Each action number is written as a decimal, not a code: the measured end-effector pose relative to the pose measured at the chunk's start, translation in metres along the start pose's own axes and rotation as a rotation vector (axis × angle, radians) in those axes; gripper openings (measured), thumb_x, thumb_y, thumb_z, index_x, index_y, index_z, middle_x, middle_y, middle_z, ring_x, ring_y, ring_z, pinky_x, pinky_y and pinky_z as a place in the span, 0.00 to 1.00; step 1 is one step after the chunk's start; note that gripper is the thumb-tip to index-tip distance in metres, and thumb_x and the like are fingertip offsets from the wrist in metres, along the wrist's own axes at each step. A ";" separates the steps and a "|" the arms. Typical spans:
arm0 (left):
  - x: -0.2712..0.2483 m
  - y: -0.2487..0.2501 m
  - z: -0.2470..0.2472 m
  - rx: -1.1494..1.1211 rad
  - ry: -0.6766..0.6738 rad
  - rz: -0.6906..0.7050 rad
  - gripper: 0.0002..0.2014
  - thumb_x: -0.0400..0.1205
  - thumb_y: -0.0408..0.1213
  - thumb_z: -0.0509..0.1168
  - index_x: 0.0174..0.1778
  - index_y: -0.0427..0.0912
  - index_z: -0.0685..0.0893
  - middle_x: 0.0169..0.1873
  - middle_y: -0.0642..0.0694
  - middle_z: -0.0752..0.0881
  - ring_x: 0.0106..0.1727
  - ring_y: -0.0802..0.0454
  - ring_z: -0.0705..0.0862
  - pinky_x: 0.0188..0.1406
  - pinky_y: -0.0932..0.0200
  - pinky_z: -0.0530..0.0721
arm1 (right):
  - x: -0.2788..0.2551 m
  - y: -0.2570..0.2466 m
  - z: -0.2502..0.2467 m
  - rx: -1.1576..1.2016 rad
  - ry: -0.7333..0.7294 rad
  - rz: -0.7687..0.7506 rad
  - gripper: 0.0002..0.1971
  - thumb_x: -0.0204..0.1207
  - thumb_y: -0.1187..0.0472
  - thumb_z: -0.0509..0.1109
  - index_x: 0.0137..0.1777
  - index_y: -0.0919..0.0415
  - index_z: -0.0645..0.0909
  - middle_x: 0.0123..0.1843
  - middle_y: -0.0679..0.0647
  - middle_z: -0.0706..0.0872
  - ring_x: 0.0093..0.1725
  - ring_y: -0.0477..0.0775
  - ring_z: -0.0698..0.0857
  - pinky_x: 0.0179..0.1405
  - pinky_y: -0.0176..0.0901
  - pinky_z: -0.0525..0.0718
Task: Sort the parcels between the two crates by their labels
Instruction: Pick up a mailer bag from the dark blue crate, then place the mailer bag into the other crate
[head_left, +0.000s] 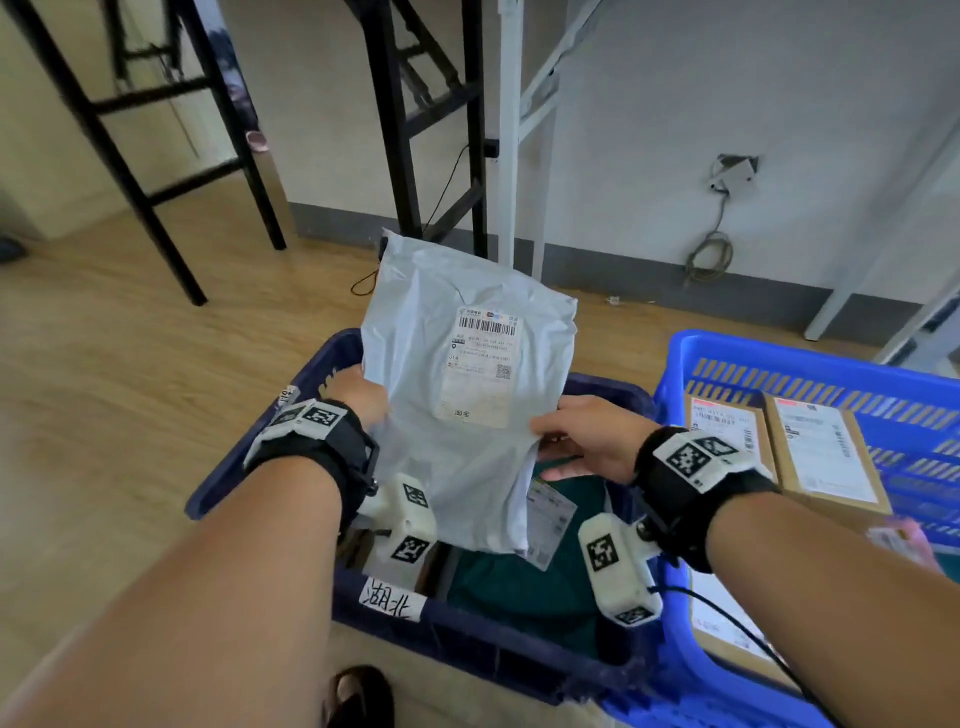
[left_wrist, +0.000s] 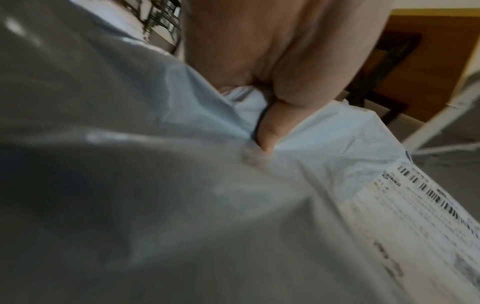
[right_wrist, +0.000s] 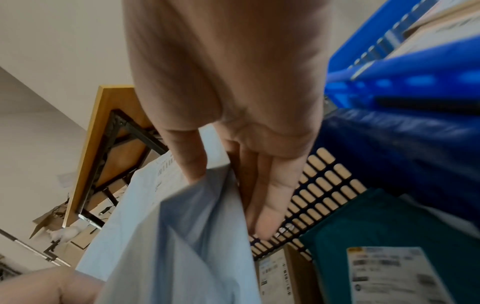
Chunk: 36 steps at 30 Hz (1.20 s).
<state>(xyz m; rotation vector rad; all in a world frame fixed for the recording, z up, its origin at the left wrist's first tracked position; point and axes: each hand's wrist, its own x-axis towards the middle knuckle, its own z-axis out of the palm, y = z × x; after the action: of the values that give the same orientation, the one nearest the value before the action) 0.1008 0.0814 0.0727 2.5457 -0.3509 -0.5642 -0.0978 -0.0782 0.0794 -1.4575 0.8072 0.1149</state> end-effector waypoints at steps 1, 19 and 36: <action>0.006 -0.007 -0.005 -0.011 0.031 -0.013 0.20 0.83 0.26 0.59 0.72 0.35 0.74 0.65 0.34 0.80 0.63 0.35 0.80 0.53 0.52 0.78 | 0.008 -0.005 0.007 0.004 -0.025 0.010 0.12 0.81 0.68 0.63 0.62 0.60 0.81 0.44 0.54 0.86 0.39 0.53 0.85 0.46 0.49 0.86; 0.045 -0.097 0.008 0.304 0.086 -0.301 0.46 0.71 0.45 0.75 0.82 0.55 0.57 0.83 0.39 0.52 0.84 0.39 0.50 0.81 0.39 0.57 | 0.100 -0.002 0.120 -0.066 -0.276 0.145 0.22 0.84 0.71 0.57 0.78 0.65 0.68 0.51 0.52 0.83 0.40 0.48 0.80 0.47 0.45 0.81; 0.029 -0.019 0.006 0.214 0.134 -0.086 0.21 0.73 0.39 0.72 0.63 0.50 0.83 0.67 0.40 0.76 0.68 0.41 0.74 0.67 0.51 0.73 | 0.046 -0.010 0.021 -0.232 0.003 0.070 0.18 0.85 0.63 0.62 0.73 0.57 0.75 0.66 0.56 0.82 0.61 0.55 0.84 0.59 0.50 0.84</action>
<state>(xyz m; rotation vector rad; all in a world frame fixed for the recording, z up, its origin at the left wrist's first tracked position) 0.1264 0.0850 0.0487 2.7987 -0.2673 -0.4028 -0.0498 -0.0785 0.0612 -1.6472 0.8699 0.2667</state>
